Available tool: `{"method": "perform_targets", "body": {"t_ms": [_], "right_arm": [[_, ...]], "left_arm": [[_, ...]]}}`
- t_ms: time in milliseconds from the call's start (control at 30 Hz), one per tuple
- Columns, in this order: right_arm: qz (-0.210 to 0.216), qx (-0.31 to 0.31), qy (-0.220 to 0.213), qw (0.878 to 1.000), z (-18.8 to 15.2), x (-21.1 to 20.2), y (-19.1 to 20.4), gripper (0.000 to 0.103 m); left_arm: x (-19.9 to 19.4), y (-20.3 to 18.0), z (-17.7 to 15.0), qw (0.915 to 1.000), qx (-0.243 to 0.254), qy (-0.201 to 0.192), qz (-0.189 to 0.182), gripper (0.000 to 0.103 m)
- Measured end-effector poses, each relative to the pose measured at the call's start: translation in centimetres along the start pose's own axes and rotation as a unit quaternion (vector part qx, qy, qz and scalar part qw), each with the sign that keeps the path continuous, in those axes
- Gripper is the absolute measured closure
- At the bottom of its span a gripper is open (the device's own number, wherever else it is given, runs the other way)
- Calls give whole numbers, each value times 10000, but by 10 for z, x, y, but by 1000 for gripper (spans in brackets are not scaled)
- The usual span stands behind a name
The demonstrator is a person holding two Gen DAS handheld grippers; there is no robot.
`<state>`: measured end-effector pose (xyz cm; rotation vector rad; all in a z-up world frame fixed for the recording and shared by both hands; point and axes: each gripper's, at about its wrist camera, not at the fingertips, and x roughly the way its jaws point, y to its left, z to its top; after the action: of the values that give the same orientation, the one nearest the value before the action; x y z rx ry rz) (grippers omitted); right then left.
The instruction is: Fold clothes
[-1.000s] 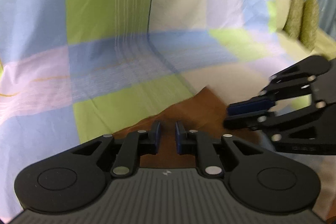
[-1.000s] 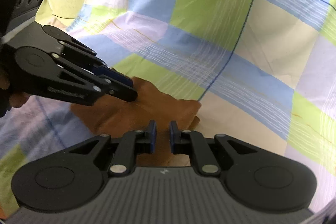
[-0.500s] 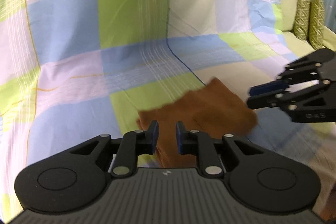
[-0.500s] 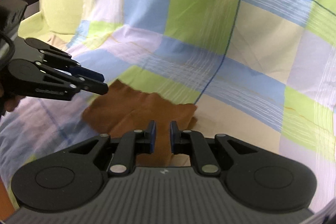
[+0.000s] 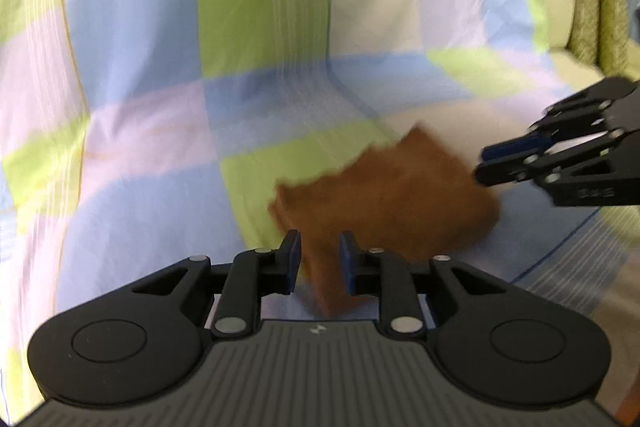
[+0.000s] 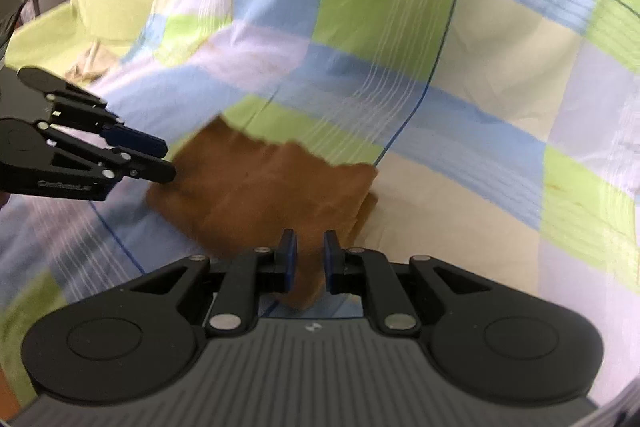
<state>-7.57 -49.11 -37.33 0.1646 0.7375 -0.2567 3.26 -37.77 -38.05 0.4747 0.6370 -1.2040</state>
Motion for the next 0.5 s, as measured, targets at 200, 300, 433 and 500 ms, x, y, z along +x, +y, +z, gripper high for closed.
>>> {"method": "perform_targets", "body": {"t_ms": [200,300,433,500], "right_arm": [[320,-285,-139,9990,18,27,-6,94],[261,-357,216,9988,17,55,-11,94],[322,-115,277,9990,15,64,-22,93],[348,8,281,9990,15,62,-26,93]], "left_arm": [[31,6,3,9996,61,0,-284,76],[62,21,4,9986,-254,339,-328,73],[74,24,17,9974,-310,602,-251,73],[74,22,19,9970,-314,677,-207,73]]}}
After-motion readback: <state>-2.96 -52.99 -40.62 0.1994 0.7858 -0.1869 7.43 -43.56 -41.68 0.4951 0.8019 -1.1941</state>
